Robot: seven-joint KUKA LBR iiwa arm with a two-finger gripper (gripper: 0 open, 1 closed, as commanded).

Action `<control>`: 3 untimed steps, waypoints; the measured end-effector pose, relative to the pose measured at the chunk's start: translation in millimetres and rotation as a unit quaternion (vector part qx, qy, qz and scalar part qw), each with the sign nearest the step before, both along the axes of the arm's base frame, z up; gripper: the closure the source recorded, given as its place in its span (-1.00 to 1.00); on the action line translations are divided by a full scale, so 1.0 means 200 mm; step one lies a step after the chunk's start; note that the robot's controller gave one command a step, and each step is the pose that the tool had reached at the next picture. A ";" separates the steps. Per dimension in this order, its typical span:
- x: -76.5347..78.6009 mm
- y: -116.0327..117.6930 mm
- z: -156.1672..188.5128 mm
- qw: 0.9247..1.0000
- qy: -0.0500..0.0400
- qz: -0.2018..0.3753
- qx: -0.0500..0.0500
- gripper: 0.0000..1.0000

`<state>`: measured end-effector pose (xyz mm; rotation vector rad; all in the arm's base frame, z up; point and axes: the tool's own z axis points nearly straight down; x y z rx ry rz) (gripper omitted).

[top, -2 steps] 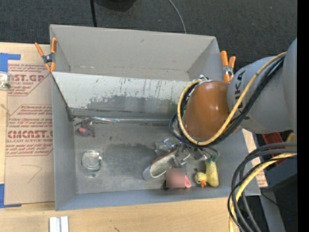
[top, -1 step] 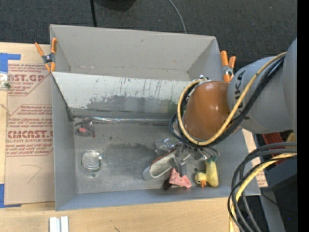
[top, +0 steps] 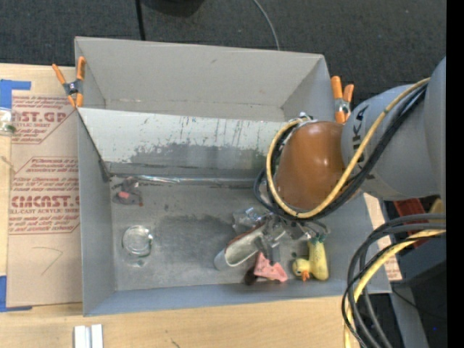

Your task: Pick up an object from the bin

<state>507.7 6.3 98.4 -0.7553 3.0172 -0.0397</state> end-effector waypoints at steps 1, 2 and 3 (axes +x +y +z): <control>0.01 -0.05 -0.01 1.000 -0.003 0.016 0.005 1.00; 0.01 -0.05 -0.01 1.000 -0.003 0.017 0.005 1.00; 0.01 -0.05 -0.01 1.000 -0.002 0.016 0.005 1.00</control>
Offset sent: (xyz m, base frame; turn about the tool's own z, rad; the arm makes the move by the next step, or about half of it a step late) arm 0.0000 0.0000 0.0000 0.0000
